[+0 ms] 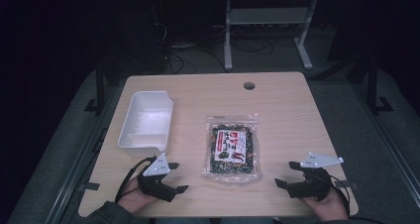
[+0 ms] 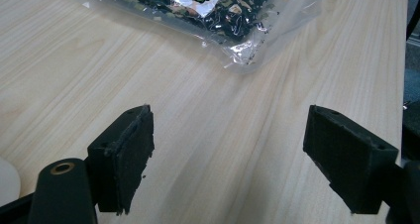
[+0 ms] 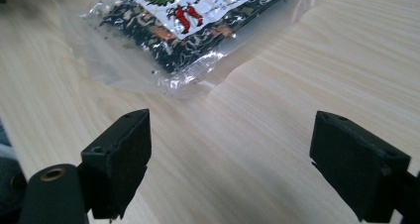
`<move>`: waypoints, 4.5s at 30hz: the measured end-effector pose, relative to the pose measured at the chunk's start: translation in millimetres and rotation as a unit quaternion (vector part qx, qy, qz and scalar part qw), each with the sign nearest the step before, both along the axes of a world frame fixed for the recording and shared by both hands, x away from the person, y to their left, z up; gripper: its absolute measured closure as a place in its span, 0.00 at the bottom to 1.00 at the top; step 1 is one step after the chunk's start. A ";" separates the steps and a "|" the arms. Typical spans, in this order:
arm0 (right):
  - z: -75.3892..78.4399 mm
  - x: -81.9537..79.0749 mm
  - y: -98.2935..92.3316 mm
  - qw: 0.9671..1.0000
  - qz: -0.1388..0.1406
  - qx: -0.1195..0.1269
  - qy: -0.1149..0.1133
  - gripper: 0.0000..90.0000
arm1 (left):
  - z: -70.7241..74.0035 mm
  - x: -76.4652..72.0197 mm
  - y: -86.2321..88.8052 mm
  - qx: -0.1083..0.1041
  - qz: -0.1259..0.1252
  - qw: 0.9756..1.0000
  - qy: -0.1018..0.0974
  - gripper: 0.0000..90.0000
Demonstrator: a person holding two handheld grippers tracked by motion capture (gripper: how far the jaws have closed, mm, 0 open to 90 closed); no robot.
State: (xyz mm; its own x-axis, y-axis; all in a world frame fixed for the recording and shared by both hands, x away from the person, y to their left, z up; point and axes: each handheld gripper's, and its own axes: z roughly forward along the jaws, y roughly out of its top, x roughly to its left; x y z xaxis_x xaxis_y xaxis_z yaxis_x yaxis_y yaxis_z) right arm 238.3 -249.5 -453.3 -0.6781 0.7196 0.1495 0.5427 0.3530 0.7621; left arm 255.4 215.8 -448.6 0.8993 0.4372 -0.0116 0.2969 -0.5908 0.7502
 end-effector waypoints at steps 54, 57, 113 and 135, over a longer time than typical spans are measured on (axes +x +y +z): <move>41.5 165.1 40.1 0.998 0.011 -0.015 0.061 0.19 | -0.2 1.7 -0.6 -0.005 0.006 1.000 0.005 0.19; 46.9 181.4 45.9 0.998 0.003 -0.013 0.058 0.23 | -0.3 1.7 -0.3 -0.004 0.004 1.000 0.005 0.19; 24.0 226.6 43.2 0.995 -0.004 0.011 0.095 1.00 | 0.5 2.7 -0.2 -0.008 0.004 1.000 0.005 0.20; 100.4 151.8 29.6 0.995 0.066 0.073 -0.023 1.00 | 4.9 14.0 -23.4 -0.057 0.006 0.998 0.033 0.22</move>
